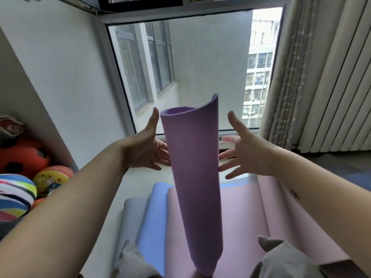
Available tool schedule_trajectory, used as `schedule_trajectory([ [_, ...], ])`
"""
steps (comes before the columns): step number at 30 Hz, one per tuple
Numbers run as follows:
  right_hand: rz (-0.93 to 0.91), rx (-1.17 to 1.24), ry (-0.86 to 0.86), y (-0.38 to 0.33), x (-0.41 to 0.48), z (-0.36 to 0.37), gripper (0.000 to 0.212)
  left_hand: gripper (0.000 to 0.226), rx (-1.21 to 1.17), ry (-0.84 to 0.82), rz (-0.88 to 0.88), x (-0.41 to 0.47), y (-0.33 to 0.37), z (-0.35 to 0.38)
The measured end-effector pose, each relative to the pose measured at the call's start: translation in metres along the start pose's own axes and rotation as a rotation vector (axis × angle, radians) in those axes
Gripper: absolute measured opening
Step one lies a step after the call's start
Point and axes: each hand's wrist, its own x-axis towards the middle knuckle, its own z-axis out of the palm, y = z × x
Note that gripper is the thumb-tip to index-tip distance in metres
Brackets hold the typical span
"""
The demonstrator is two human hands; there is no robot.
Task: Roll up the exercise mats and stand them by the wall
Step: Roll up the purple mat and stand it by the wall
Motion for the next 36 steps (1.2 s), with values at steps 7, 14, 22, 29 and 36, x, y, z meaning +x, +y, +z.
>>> schedule_trajectory([
  [7,-0.024,0.008,-0.008,-0.019,-0.011,0.009,0.092,0.128,0.115,-0.158,-0.063,-0.010,0.034,0.004],
  [14,0.030,0.189,-0.020,-0.039,-0.015,0.006,0.101,0.105,0.164,-0.155,-0.069,-0.010,0.045,0.003],
  [22,0.041,0.211,0.040,-0.046,-0.010,0.020,0.084,0.044,0.299,-0.229,-0.081,-0.023,0.062,-0.002],
  [29,0.086,0.180,0.053,-0.047,-0.011,0.037,0.110,0.054,0.408,-0.252,-0.199,-0.021,0.075,0.005],
  [36,0.051,0.161,0.125,-0.045,0.001,0.037,0.069,0.054,0.410,-0.227,-0.205,-0.018,0.074,0.002],
])
